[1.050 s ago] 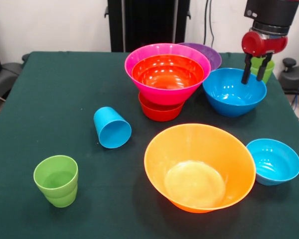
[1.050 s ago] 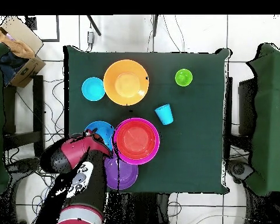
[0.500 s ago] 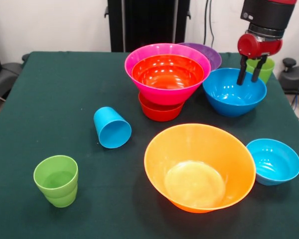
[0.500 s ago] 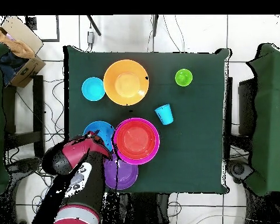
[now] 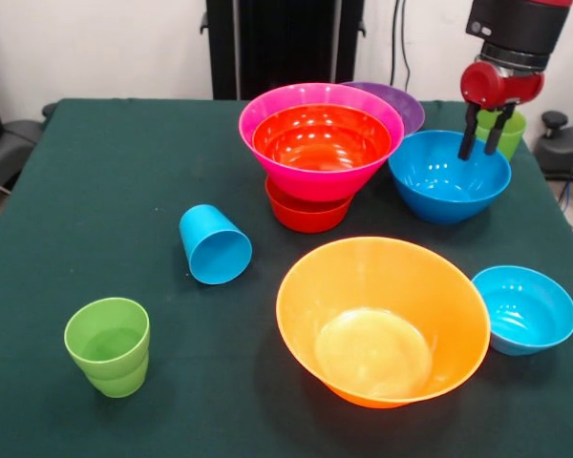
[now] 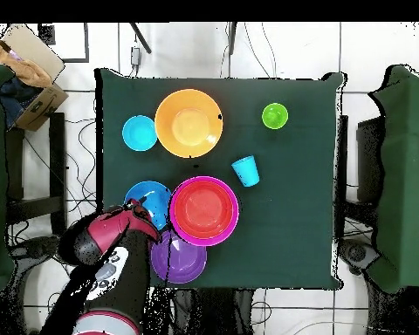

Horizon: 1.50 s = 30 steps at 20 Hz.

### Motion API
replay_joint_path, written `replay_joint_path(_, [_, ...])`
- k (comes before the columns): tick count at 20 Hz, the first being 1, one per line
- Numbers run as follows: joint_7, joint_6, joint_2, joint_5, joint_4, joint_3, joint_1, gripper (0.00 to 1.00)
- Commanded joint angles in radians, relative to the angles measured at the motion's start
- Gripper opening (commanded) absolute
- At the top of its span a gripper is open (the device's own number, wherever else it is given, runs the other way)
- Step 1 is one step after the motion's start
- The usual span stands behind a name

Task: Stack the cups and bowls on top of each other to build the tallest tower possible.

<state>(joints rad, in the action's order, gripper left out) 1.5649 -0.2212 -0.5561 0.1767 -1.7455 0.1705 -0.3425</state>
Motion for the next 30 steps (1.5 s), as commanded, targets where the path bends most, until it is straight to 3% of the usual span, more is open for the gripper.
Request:
replay_joint_path(1, [0.142, -0.029, 0.01, -0.01, 0.061, -0.047, -0.012, 1.0])
replay_joint_path(20, [0.172, -0.09, 0.032, -0.062, 0.112, 0.014, -0.098, 1.0])
replay_joint_path(30, [0.184, 0.014, 0.095, -0.055, 0.101, 0.037, -0.107, 1.0])
